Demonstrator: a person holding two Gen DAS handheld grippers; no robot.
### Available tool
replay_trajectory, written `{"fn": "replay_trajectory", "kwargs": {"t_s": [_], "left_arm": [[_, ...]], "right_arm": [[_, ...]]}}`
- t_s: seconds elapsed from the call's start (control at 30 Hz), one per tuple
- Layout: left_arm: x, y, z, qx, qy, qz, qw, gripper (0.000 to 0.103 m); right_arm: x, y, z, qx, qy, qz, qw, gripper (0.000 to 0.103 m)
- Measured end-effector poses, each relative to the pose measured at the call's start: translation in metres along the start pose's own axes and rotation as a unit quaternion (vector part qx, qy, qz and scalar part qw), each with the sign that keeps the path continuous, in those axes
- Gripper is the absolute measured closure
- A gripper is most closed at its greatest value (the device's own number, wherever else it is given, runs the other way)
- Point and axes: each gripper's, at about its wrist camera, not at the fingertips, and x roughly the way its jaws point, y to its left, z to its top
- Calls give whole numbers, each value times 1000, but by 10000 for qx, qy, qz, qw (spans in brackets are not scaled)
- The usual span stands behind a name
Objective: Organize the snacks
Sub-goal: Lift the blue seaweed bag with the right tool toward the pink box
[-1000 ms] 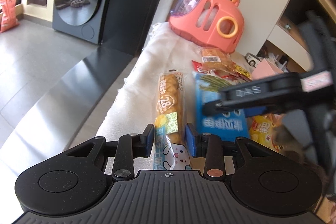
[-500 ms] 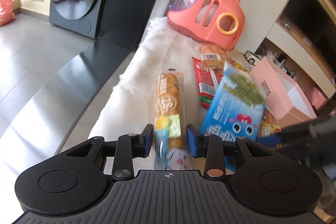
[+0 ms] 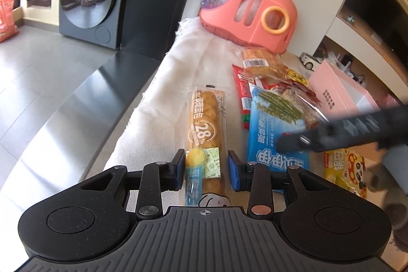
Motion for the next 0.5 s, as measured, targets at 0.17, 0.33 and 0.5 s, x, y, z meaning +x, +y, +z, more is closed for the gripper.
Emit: {"fn": "replay_trajectory", "kwargs": {"t_s": [0.17, 0.33, 0.5], "left_arm": [[1, 0, -1, 89, -34, 7, 10000, 64], [2, 3, 0, 34, -48, -66, 10000, 64], [10, 2, 6, 100, -74, -84, 9999, 64]], "right_arm": [[33, 18, 16, 550, 257, -303, 9977, 13], [43, 31, 19, 156, 139, -535, 9983, 16], [19, 25, 4, -524, -4, -488, 9974, 25]]}}
